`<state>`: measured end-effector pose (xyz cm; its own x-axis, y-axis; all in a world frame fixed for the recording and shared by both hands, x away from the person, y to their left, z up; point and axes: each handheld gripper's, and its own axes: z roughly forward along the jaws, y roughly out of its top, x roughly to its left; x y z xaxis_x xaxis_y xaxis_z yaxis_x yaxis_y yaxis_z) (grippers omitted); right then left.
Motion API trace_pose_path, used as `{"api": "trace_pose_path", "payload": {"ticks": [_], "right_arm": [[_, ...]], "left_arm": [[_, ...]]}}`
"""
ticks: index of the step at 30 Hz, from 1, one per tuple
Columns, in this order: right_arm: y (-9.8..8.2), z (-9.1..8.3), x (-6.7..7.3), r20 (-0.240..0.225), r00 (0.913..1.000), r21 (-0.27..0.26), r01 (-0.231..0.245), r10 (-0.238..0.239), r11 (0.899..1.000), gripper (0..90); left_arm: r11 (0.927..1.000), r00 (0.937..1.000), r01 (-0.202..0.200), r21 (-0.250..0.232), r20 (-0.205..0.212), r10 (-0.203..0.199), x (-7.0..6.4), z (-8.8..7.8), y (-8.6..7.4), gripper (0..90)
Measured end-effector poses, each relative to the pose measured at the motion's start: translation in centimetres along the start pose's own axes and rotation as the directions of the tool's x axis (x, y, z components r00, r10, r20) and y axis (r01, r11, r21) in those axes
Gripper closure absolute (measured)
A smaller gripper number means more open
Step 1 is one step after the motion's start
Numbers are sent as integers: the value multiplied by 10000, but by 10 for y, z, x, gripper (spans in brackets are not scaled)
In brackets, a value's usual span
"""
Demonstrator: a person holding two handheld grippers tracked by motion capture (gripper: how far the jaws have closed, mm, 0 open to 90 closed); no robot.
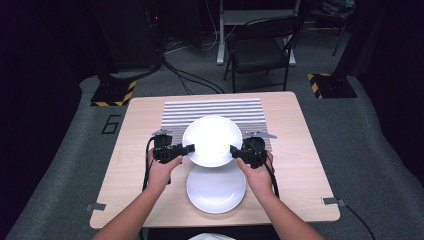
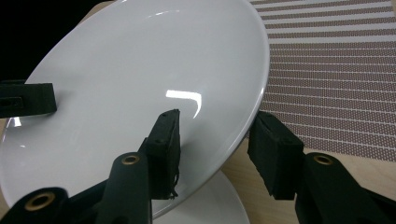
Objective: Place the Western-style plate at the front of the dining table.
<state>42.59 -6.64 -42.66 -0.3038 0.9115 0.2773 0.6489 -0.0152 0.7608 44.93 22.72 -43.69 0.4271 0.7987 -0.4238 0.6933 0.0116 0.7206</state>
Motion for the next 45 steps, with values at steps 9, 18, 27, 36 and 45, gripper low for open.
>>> {"api": "trace_pose_path", "payload": {"ticks": [9,18,27,36,45], "right_arm": [[10,5,-1,35,10000,-43,62,-62,10000,539],[22,12,-1,-3,10000,-136,-9,9,9999,542],[29,22,0,-10,10000,-201,-15,15,9998,546],[38,35,2,-17,9996,-204,293,-293,9994,547],[42,49,0,-67,9998,-64,197,-197,9998,547]], "left_arm": [[9999,9999,146,-66,-17,-146,3,3,8,540],[9998,9999,149,-149,-53,-150,8,4,20,541],[9993,9994,320,-189,-135,-323,15,9,27,542],[9979,9982,558,-332,-188,-564,27,13,31,546],[9979,9980,582,-289,-237,-589,34,18,33,553]]}}
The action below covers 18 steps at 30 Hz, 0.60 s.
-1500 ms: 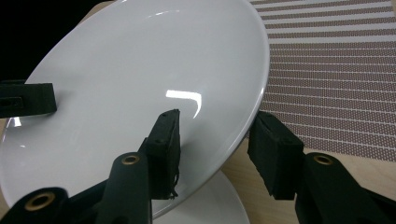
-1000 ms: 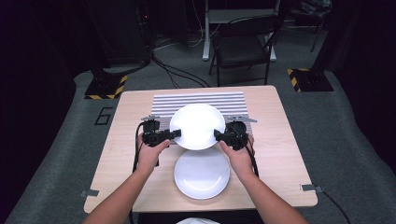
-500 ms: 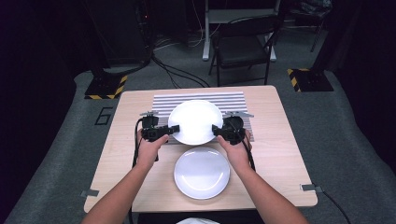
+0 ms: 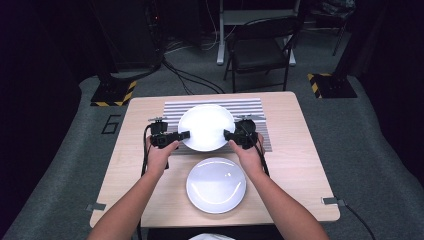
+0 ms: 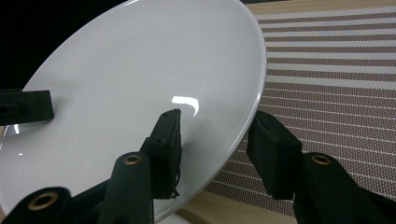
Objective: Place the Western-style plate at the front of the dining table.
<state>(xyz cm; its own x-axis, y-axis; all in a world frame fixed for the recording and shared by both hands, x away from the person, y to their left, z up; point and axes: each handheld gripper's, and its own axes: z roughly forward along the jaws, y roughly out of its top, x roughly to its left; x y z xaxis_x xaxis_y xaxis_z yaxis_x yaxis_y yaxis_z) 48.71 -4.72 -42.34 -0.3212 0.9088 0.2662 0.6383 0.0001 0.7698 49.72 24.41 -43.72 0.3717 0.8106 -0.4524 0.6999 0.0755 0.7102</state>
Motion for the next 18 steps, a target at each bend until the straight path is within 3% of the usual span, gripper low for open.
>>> {"api": "trace_pose_path", "payload": {"ticks": [8,13,18], "right_arm": [[7,7,1,127,9997,8,193,-194,9998,549],[10,8,1,97,9998,-60,172,-172,9998,548],[16,9,1,142,9996,-149,235,-233,9996,549]], "left_arm": [[9997,9997,239,-108,48,-239,5,4,4,553],[9999,10000,-12,-103,-72,12,4,3,10,554],[9997,9999,119,-193,-46,-120,5,5,15,556]]}}
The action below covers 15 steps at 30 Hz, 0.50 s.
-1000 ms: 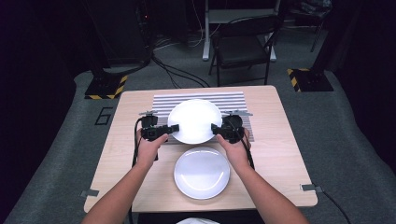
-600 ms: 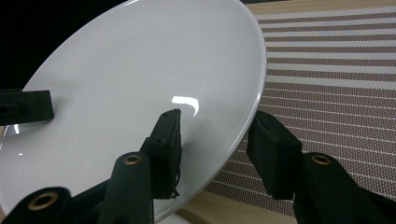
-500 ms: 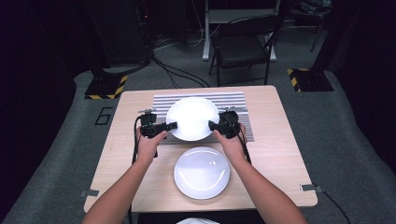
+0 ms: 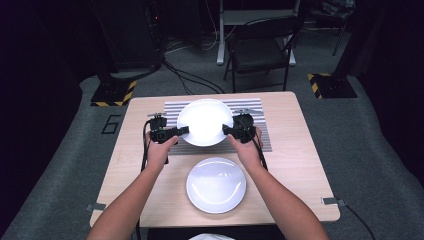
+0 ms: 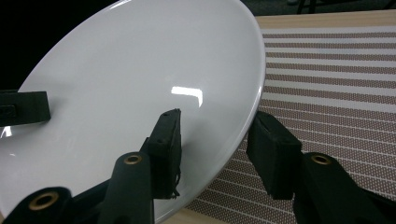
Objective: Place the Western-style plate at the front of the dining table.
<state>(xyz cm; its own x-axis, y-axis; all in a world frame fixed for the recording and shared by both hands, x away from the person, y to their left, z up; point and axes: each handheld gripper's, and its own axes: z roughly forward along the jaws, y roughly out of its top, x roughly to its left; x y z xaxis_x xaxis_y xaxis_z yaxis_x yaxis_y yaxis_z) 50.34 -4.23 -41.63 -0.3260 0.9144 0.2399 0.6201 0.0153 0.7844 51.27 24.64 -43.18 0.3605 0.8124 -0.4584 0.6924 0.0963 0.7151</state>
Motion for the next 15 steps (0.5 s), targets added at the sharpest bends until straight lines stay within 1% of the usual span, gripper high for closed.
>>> {"api": "trace_pose_path", "payload": {"ticks": [2,4,5,7,9,11,15], "right_arm": [[2,1,0,23,10000,46,55,-55,10000,549],[4,2,0,35,10000,-20,48,-48,10000,549],[5,4,-2,29,10000,2,26,-26,10000,549],[5,4,-2,26,10000,29,6,-6,10000,549],[7,6,-4,37,10000,32,-31,31,10000,548],[9,9,-5,45,9999,32,-148,148,9999,549],[12,14,-5,221,9997,102,90,-93,9999,549]], "left_arm": [[10000,10000,33,-26,15,-33,1,1,2,557],[10000,10000,43,-57,12,-43,1,2,4,558],[10000,10000,-65,19,-37,65,2,3,5,558],[9999,9999,-114,67,-37,115,2,5,7,558],[9999,9999,-120,46,0,120,2,7,9,559],[10000,10000,-51,-79,6,51,3,10,9,559],[10000,10000,84,-20,2,-84,9,16,9,559]]}}
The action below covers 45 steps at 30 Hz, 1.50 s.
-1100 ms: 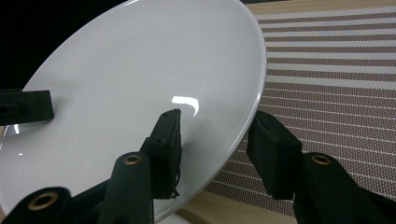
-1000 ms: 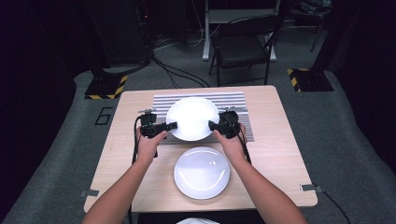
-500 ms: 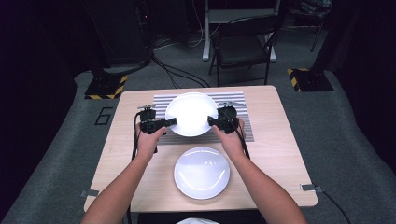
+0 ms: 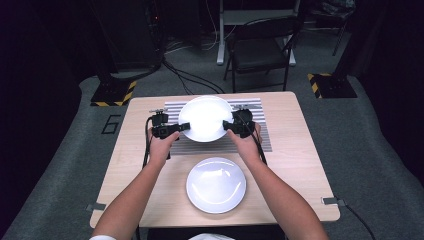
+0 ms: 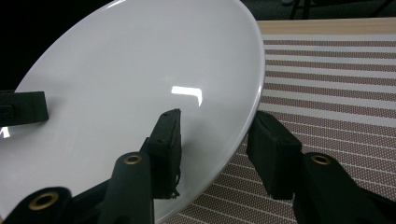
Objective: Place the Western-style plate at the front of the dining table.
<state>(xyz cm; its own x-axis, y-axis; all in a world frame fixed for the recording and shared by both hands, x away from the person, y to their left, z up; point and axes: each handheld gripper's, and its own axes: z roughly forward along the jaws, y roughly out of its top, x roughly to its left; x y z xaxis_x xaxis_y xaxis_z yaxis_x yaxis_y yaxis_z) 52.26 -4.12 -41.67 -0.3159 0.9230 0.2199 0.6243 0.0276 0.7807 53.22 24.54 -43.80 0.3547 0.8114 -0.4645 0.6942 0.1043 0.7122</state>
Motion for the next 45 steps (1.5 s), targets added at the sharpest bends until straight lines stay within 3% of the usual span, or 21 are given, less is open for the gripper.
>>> {"api": "trace_pose_path", "payload": {"ticks": [10,18,25,32,40,45], "right_arm": [[-6,15,-3,36,10000,240,-83,82,9997,548],[-9,22,-7,60,9995,318,-299,297,9990,547],[-10,27,-9,154,9997,349,-200,195,9992,547],[-11,33,-10,202,9995,419,-247,239,9988,548],[-10,37,-13,239,9990,379,-396,387,9985,548],[-10,41,-15,313,9989,403,-347,335,9986,548]], "left_arm": [[9996,9996,-35,284,-275,43,7,9,-2,564],[9995,9995,120,277,-306,-111,9,15,-3,564],[9993,9995,12,364,-315,-1,12,20,-3,564],[9990,9993,147,412,-340,-133,16,24,-3,564],[9982,9984,-199,563,-520,229,14,28,6,568],[9981,9983,-165,587,-544,197,15,32,5,571]]}}
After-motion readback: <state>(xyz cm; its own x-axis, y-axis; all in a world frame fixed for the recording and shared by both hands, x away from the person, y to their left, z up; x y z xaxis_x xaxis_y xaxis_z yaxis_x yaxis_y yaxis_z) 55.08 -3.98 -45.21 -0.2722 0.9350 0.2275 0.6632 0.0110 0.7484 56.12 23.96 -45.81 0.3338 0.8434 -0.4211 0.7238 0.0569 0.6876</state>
